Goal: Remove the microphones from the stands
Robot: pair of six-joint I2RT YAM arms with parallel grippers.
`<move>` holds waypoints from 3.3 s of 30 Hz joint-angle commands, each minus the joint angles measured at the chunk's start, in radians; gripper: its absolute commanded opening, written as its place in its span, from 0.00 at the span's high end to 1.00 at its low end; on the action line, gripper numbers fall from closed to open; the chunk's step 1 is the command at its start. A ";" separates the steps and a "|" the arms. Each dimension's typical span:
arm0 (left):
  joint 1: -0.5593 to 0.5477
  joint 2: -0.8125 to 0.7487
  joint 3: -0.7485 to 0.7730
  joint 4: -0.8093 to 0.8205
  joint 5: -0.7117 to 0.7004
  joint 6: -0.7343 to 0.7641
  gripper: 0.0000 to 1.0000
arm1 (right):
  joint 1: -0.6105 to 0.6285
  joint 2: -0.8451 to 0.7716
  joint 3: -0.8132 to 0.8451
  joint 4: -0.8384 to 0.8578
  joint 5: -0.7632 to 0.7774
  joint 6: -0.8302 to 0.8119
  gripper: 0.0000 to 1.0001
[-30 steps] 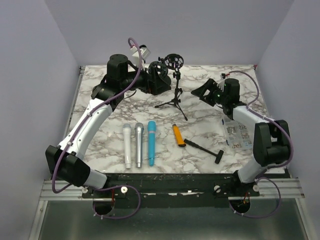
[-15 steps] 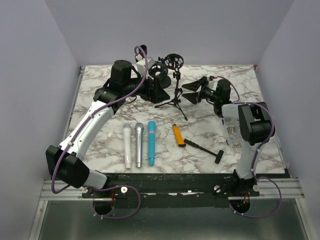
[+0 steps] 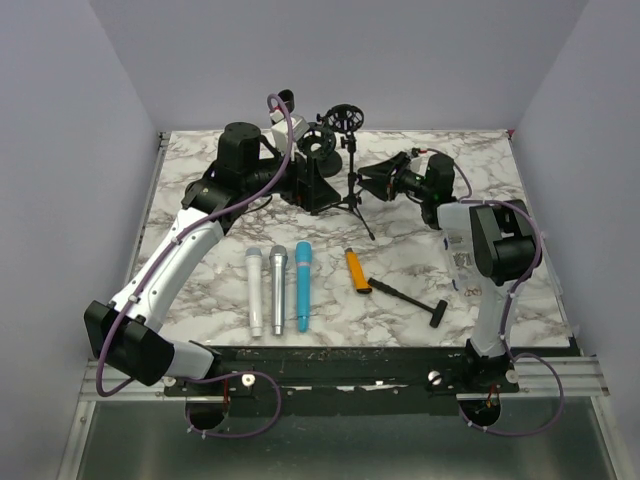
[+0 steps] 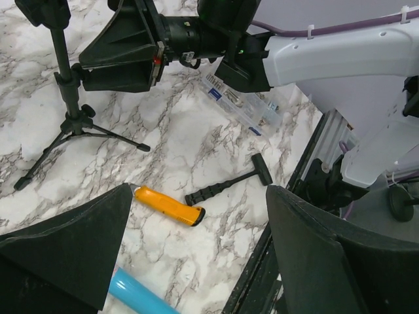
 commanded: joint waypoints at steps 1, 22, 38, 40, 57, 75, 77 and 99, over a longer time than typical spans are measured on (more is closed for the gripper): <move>-0.011 -0.027 -0.013 0.012 -0.017 0.013 0.15 | 0.001 0.034 0.036 -0.007 -0.021 -0.011 0.51; -0.032 -0.018 -0.009 -0.003 -0.039 0.042 0.15 | 0.001 0.066 0.005 0.027 -0.047 -0.036 0.84; -0.032 -0.161 -0.109 0.106 -0.164 0.064 0.16 | 0.000 0.225 -0.031 0.418 -0.112 -0.350 0.99; -0.030 -0.157 -0.110 0.101 -0.172 0.075 0.16 | 0.000 0.243 -0.028 0.452 -0.129 -0.361 0.99; -0.032 -0.112 -0.101 0.085 -0.180 0.081 0.16 | -0.002 0.330 0.023 0.422 -0.267 -0.636 0.99; -0.032 -0.091 -0.096 0.073 -0.182 0.089 0.16 | -0.002 0.083 0.087 -0.115 -0.221 -1.033 0.56; -0.031 -0.092 -0.094 0.071 -0.177 0.088 0.16 | -0.004 0.038 0.070 -0.107 -0.153 -0.902 0.48; -0.032 -0.070 -0.082 0.064 -0.137 0.070 0.16 | 0.024 -0.181 0.127 -0.717 0.374 -0.077 0.31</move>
